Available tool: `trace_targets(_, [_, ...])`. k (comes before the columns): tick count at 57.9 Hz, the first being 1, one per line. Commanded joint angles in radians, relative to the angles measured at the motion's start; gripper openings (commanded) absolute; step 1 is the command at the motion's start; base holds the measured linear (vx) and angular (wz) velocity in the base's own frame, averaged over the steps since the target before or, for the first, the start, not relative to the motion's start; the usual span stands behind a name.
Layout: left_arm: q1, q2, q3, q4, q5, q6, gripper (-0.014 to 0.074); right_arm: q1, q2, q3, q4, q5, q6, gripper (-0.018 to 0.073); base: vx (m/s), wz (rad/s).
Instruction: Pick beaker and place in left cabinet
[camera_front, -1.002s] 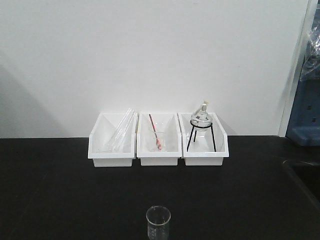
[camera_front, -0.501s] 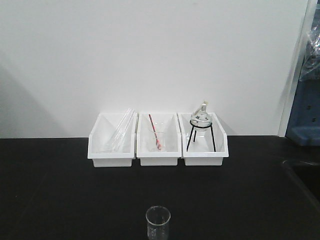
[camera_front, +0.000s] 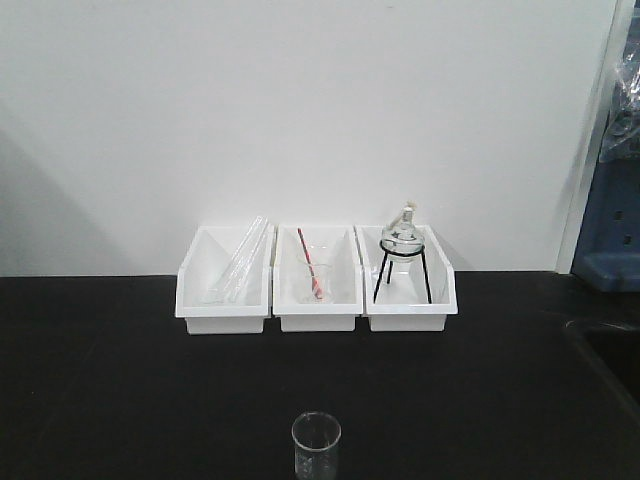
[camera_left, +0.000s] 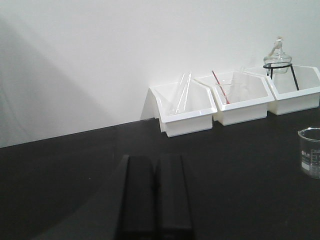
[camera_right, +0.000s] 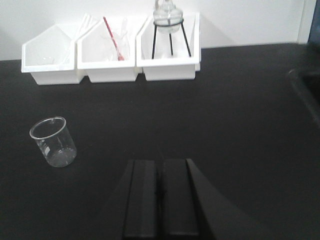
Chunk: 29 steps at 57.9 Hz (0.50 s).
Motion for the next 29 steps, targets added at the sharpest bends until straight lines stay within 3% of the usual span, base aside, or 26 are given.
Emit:
trace_targets(1, [-0.001,-0.019,0.016,-0.003,-0.075,-0.003,0.0001,-0.002,0.097,-0.038,0.015,-0.166,0.011,0.0226,0.0,0.0])
trace_targets(11, [-0.001,-0.019,0.016,-0.003,-0.075,-0.003,0.0001,-0.002,0.289,-0.038,0.048,-0.338,0.016,0.0398,0.0,0.0])
trace_targets(19, [-0.001,-0.019,0.016,-0.003,-0.075,-0.003,0.0001,-0.001,0.469,-0.038,0.073,-0.561,0.057,0.0451,0.0,0.0])
trace_targets(22, [-0.001,-0.019,0.016,-0.003,-0.075,-0.003,0.0001,-0.001,0.526,-0.038,0.025,-0.653,0.057,0.045,0.0,0.0])
trace_targets(29, [-0.001,-0.019,0.016,-0.003,-0.075,-0.003,0.0001,-0.001,0.699,-0.041,-0.265,-0.96,0.05,0.0448,0.0,0.0])
